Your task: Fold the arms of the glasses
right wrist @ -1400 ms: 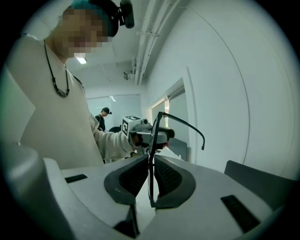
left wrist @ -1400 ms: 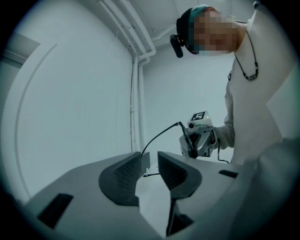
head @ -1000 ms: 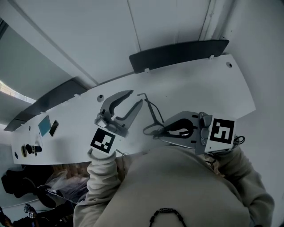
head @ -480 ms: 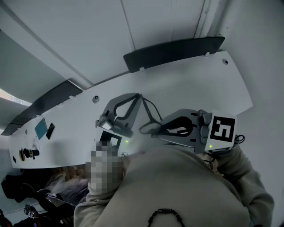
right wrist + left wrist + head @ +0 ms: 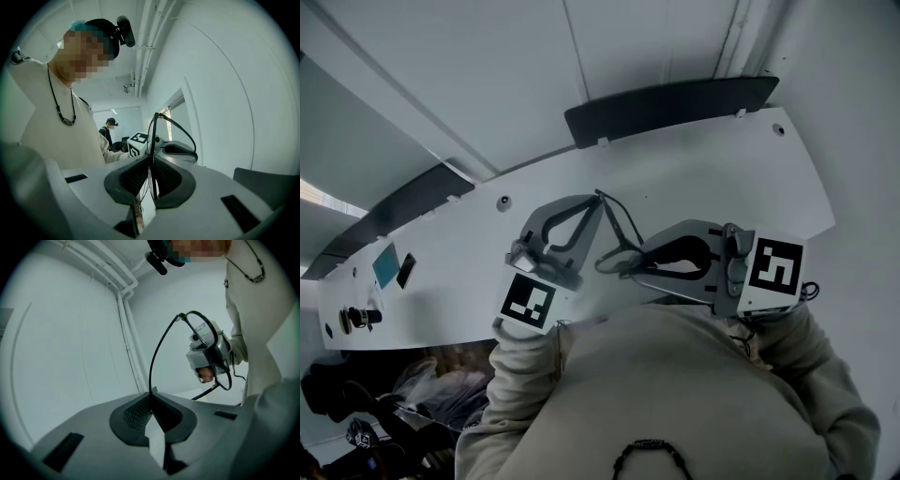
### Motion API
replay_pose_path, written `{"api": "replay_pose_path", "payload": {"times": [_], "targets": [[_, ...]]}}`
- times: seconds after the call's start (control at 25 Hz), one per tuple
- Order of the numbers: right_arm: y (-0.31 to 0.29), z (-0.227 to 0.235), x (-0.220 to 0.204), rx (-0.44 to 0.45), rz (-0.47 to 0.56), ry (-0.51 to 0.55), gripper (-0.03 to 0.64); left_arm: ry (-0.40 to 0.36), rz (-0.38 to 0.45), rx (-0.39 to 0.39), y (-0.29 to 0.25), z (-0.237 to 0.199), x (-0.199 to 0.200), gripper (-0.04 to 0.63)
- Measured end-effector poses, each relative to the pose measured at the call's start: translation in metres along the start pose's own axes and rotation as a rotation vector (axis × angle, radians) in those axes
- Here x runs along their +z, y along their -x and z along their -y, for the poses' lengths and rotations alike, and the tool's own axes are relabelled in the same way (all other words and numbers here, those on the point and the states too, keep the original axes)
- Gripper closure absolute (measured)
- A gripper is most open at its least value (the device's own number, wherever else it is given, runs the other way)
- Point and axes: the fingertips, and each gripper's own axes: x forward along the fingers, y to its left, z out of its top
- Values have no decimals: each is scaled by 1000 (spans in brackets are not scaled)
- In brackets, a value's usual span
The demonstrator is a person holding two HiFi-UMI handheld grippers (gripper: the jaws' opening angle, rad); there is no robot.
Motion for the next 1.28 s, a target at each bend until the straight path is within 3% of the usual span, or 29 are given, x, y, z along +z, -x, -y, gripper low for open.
{"api": "replay_pose_path", "payload": {"times": [0.6, 1.28], "targets": [[-4, 1, 30, -33, 66, 49, 563, 213, 113, -88, 12, 21, 24, 581], [-1, 3, 52, -111, 133, 114, 564, 295, 197, -177, 22, 39, 38, 581]]}}
